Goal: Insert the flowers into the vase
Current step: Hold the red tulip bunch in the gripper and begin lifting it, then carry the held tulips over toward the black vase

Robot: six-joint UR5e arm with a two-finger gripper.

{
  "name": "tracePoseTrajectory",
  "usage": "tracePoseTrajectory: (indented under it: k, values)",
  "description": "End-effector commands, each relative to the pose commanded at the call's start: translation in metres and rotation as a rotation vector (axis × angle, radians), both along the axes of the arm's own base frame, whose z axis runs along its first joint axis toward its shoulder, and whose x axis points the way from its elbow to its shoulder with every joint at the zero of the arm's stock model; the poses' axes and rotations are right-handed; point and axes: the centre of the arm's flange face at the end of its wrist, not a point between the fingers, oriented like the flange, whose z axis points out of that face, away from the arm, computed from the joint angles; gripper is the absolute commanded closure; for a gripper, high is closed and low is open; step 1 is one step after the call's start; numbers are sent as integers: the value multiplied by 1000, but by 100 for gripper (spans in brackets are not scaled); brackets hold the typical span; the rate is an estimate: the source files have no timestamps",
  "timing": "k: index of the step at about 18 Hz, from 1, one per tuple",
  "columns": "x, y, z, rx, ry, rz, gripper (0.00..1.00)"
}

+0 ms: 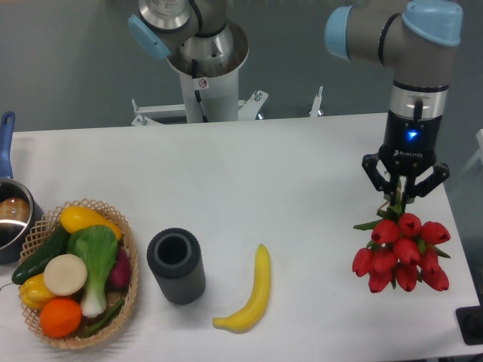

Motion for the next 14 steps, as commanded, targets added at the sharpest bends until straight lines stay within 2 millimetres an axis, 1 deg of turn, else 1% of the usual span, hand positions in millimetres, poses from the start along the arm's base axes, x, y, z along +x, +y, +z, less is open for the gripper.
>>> tracePoseTrajectory:
  k: [2, 4, 6, 8, 10, 12, 14]
  values:
    - [1, 1, -2, -1, -4, -2, 87]
    - [1, 1, 0, 5, -3, 4, 87]
    - [4, 8, 5, 53, -19, 5, 87]
    - [8, 20, 22, 149, -40, -20, 87]
    - [16, 31, 49, 242, -54, -32, 87]
    - [35, 48, 68, 315, -63, -83, 87]
    - [51, 66, 79, 385, -81, -139, 87]
